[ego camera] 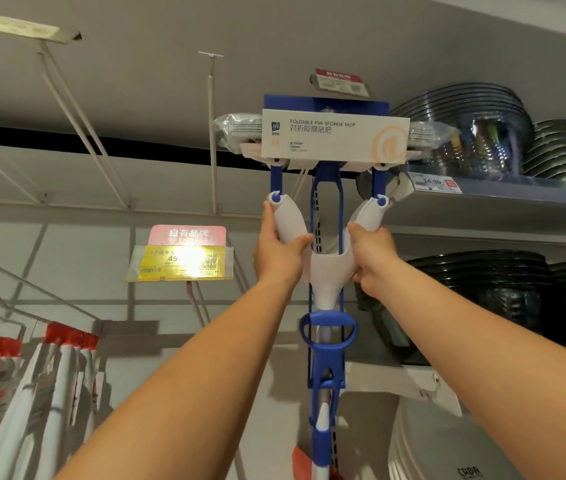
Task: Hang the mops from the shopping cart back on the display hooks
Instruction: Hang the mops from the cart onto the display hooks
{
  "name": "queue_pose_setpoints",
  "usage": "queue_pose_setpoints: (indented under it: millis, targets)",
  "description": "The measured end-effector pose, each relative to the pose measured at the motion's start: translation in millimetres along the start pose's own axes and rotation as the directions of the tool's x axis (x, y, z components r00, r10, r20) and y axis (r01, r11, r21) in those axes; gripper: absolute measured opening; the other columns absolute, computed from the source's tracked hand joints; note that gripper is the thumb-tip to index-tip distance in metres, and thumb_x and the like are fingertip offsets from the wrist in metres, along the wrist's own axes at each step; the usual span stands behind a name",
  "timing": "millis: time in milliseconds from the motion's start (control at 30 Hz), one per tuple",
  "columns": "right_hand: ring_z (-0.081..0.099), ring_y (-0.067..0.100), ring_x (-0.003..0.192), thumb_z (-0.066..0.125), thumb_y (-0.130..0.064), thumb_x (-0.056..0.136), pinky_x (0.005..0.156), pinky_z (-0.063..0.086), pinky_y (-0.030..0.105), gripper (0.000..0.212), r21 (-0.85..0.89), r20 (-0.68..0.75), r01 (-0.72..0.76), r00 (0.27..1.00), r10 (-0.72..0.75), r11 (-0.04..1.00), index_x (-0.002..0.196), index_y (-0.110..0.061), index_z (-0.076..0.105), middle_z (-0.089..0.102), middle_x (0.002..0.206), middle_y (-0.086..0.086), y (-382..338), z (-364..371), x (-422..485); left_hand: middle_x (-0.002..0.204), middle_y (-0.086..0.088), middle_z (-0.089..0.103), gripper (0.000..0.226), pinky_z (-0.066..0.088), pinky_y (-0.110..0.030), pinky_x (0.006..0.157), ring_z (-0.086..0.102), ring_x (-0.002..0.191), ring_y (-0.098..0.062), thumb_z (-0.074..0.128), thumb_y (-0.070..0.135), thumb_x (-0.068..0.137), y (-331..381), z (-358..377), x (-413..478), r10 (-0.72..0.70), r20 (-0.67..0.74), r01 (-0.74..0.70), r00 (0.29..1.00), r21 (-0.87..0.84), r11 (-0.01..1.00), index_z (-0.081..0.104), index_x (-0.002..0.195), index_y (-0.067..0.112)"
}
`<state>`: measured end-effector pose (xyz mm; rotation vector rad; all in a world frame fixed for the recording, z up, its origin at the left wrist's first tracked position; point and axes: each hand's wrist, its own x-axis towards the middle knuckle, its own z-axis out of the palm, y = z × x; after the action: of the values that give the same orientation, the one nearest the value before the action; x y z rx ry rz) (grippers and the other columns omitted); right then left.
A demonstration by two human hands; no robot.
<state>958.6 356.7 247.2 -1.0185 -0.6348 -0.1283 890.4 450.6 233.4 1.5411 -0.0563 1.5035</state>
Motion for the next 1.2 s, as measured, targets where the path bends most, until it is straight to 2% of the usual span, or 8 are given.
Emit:
queue_pose_setpoints:
  millis: [100,267,467,667,767,1067,1100,1200]
  targets:
    - [0.057,0.033,0.106,0.054,-0.027,0.096,0.091,0.05,0.054,0.046,-0.01,0.028,-0.021,0.999,0.021,1.0,0.137,-0.016,0.037,0.054,0.125,0.014,-4,-1,6,0.144,-0.007,0.046,0.091,0.046,-0.054,0.1,0.051,0.122,-0.031,0.07,0.01,0.085,1,4,6,-0.009,0.005,0.009,1.0,0.031,0.999,0.015,0.15,0.044]
    - [0.059,0.032,0.103,0.055,-0.027,0.095,0.089,0.052,0.051,0.047,-0.013,0.045,-0.031,0.999,0.031,0.999,0.137,-0.015,0.037,0.056,0.121,0.013,-5,0,13,0.142,-0.007,0.046,0.088,0.047,-0.052,0.098,0.052,0.117,-0.031,0.067,0.009,0.087,3,7,14,-0.024,0.001,0.024,1.0,0.041,0.999,0.016,0.15,0.044]
    - [0.057,0.029,0.105,0.05,-0.036,0.096,0.087,0.05,0.042,0.048,-0.042,-0.027,0.098,0.995,-0.1,0.994,0.135,-0.011,0.039,0.055,0.122,0.013,5,-2,24,0.138,-0.002,0.05,0.087,0.053,-0.043,0.091,0.055,0.109,-0.021,0.069,0.014,0.085,2,14,6,0.143,-0.036,-0.139,0.989,0.082,0.987,0.02,0.15,0.044]
    - [0.053,0.025,0.099,0.049,-0.037,0.097,0.08,0.046,0.038,0.047,0.027,-0.035,0.144,0.989,-0.143,0.989,0.132,-0.008,0.038,0.052,0.124,0.013,-4,-4,29,0.137,-0.002,0.049,0.084,0.054,-0.04,0.089,0.055,0.113,-0.023,0.07,0.018,0.085,11,23,5,0.234,-0.067,-0.225,0.97,0.123,0.967,0.022,0.15,0.043]
    - [0.052,0.024,0.096,0.049,-0.036,0.097,0.075,0.044,0.037,0.045,0.049,-0.008,0.119,0.993,-0.119,0.992,0.132,-0.009,0.037,0.052,0.123,0.014,-5,-5,30,0.136,-0.001,0.049,0.083,0.053,-0.037,0.086,0.054,0.111,-0.021,0.069,0.016,0.085,11,24,7,0.24,-0.068,-0.231,0.968,0.121,0.965,0.024,0.149,0.042]
    - [0.052,0.024,0.098,0.048,-0.034,0.098,0.077,0.045,0.037,0.047,0.004,0.043,0.144,0.989,-0.144,0.99,0.137,-0.013,0.033,0.051,0.123,0.012,15,-2,27,0.137,-0.004,0.051,0.085,0.051,-0.021,0.075,0.055,0.108,-0.016,0.07,0.008,0.083,-9,17,-1,0.221,-0.113,-0.217,0.969,0.045,0.975,0.027,0.149,0.039]
    - [0.052,0.023,0.097,0.048,-0.034,0.098,0.077,0.044,0.037,0.047,0.002,0.039,0.151,0.988,-0.151,0.988,0.136,-0.013,0.033,0.051,0.123,0.012,15,-3,27,0.137,-0.004,0.052,0.085,0.052,-0.022,0.076,0.055,0.106,-0.015,0.07,0.009,0.083,-10,17,-1,0.215,-0.108,-0.211,0.971,0.041,0.977,0.027,0.149,0.039]
    - [0.051,0.023,0.096,0.051,-0.034,0.096,0.078,0.044,0.037,0.047,-0.02,0.03,0.166,0.986,-0.165,0.986,0.134,-0.01,0.035,0.052,0.125,0.013,11,-4,30,0.138,-0.003,0.052,0.084,0.054,-0.043,0.091,0.056,0.108,-0.02,0.07,0.01,0.084,-8,18,4,0.161,-0.092,-0.16,0.983,0.015,0.987,0.027,0.148,0.042]
